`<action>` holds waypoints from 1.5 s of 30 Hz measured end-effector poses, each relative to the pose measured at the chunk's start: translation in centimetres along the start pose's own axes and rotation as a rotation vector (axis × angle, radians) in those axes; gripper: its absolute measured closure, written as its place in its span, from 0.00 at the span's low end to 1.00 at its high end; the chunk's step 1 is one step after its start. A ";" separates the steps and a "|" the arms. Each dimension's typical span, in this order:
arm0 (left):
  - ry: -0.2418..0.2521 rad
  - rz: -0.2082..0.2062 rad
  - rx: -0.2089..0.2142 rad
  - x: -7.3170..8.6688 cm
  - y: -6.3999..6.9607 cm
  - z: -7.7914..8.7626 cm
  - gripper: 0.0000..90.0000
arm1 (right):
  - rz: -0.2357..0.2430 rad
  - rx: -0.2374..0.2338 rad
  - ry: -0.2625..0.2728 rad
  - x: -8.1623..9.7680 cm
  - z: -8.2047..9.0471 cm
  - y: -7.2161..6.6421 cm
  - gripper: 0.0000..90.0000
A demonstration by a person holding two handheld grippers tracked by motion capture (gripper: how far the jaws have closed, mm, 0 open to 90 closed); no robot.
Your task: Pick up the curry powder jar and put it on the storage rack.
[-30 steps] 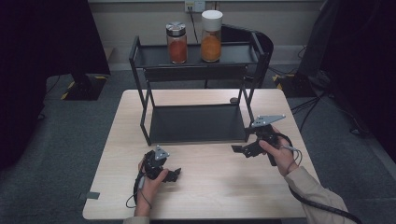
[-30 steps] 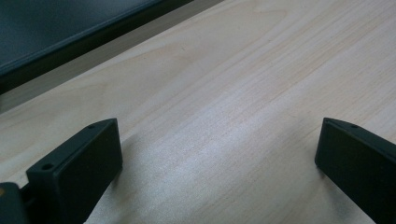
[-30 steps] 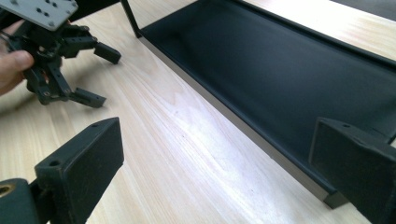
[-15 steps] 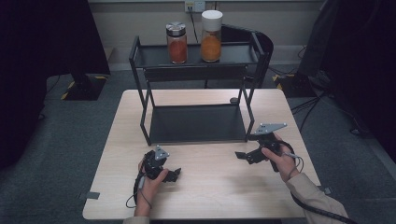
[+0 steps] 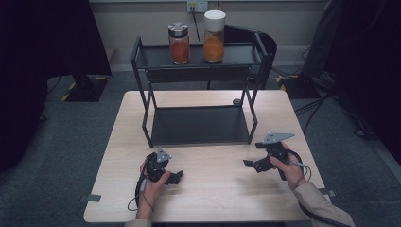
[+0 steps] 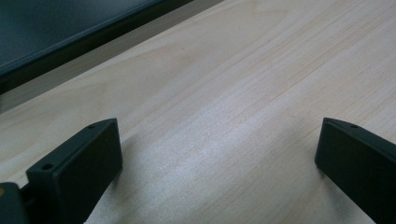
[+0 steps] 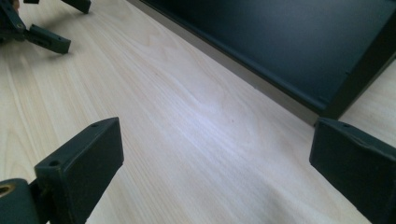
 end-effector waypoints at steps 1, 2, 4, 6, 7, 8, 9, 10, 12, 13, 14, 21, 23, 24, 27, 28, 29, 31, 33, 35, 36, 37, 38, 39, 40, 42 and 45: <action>0.000 0.001 0.000 0.0 0.0 0.0 0.00 | 0.000 0.003 -0.002 0.2 0.0 0.0 0.02; 0.001 0.001 0.000 0.0 0.0 0.0 0.00 | -0.002 0.003 -0.005 0.3 0.0 0.1 0.02; 0.000 0.000 0.000 0.0 0.0 0.0 0.00 | -0.004 0.004 -0.009 0.6 0.0 0.2 0.02; 0.000 0.000 0.000 0.0 0.0 0.0 0.00 | -0.006 0.006 -0.012 0.9 0.1 0.2 0.02; 0.000 0.000 0.000 0.0 0.0 0.0 0.00 | -0.005 0.007 -0.013 1.0 0.1 0.3 0.02; 0.000 0.001 0.000 0.0 0.0 0.0 0.00 | -0.004 0.005 -0.014 1.2 0.1 0.3 0.02; 0.000 0.000 0.000 0.0 0.0 0.0 0.00 | -0.001 0.007 -0.018 1.3 0.1 0.3 0.02; 0.000 0.000 0.000 0.0 0.0 0.0 0.00 | 0.001 0.010 -0.020 1.4 0.2 0.3 0.02; 0.000 0.001 0.000 0.0 0.0 0.0 0.00 | 0.000 0.013 -0.024 1.7 0.2 0.4 0.02; 0.000 0.001 0.000 0.0 0.0 0.0 0.00 | 0.002 0.016 -0.027 1.8 0.3 0.4 0.02; 0.000 0.000 0.000 0.0 0.0 0.0 0.00 | 0.002 0.018 -0.031 2.0 0.3 0.4 0.02; 0.000 0.000 0.000 0.0 0.0 0.0 0.00 | 0.003 0.027 -0.046 2.6 0.6 0.6 0.02; 0.000 0.001 0.000 0.0 0.0 0.0 0.00 | 0.006 0.030 -0.051 2.8 0.7 0.6 0.02; 0.000 0.000 0.000 0.0 0.0 0.0 0.00 | 0.008 0.032 -0.057 2.9 0.7 0.6 0.02; 0.000 0.000 0.000 0.0 0.0 0.0 0.00 | 0.014 0.033 -0.066 3.1 0.8 0.6 0.02; 0.000 0.000 0.000 0.0 0.0 0.0 0.00 | 0.017 0.038 -0.070 3.2 0.8 0.5 0.02; 0.000 0.001 0.000 0.0 0.0 0.0 0.00 | 0.019 0.039 -0.074 3.3 0.8 0.5 0.02; 0.000 0.000 0.000 0.0 0.0 0.0 0.00 | 0.026 0.039 -0.082 3.4 0.8 0.5 0.02; 0.000 0.000 0.000 0.0 0.0 0.0 0.00 | 0.030 0.043 -0.092 3.5 0.8 0.5 0.02; 0.000 0.001 0.000 0.0 0.0 0.0 0.00 | 0.037 0.049 -0.097 3.6 0.9 0.4 0.02; 0.000 0.001 0.000 0.0 0.0 0.0 0.00 | 0.036 0.050 -0.103 3.7 0.9 0.4 0.02; 0.000 0.000 0.000 0.0 0.0 0.0 0.00 | 0.042 0.055 -0.111 3.7 0.9 0.4 0.02; 0.000 0.000 0.000 0.0 0.0 0.0 0.00 | 0.051 0.060 -0.117 3.7 0.9 0.3 0.02; 0.000 0.001 0.000 0.0 0.0 0.0 0.00 | 0.057 0.058 -0.118 3.8 0.9 0.3 0.02; 0.000 0.000 0.000 0.0 0.0 0.0 0.00 | 0.056 0.057 -0.123 3.8 0.9 0.4 0.02; 0.000 0.000 0.000 0.0 0.0 0.0 0.00 | 0.058 0.061 -0.129 4.0 0.9 0.4 0.02; 0.000 0.000 0.000 0.0 0.0 0.0 0.00 | 0.069 0.066 -0.128 4.4 0.9 0.3 0.02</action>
Point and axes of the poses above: each handheld gripper's, and its own axes: z roughly backward along the jaws, x roughly out of its underside, y roughly to its right, the point moved 2 cm from there along -z, roughly forward along the jaws, and after that the axes turned 1 degree about -z, right-handed, at the moved point
